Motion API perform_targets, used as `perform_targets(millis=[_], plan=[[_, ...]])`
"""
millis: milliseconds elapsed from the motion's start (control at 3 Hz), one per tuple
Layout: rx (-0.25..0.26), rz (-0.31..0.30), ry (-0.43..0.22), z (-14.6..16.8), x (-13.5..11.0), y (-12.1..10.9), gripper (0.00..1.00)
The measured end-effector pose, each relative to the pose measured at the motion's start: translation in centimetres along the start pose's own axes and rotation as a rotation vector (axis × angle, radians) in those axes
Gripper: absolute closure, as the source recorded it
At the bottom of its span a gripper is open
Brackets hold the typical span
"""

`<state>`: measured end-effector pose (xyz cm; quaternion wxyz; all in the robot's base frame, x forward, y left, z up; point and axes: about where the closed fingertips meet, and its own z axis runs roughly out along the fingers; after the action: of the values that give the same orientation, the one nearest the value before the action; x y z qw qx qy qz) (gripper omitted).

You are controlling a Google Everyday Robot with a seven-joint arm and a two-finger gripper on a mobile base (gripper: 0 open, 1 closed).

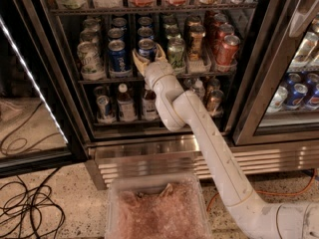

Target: Pick pepsi can from middle shelf of fridge

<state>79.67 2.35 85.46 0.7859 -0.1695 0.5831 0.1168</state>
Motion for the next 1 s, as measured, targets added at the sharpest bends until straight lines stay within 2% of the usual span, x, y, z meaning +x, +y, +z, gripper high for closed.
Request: perform_targets(millis=[333,1000], plan=[[-0.006,-0.012,0.006,0.0,-0.6,-0.1,1.00],[-0.042,-0.040,0.002,0.0,-3.6,-0.8,1.00]])
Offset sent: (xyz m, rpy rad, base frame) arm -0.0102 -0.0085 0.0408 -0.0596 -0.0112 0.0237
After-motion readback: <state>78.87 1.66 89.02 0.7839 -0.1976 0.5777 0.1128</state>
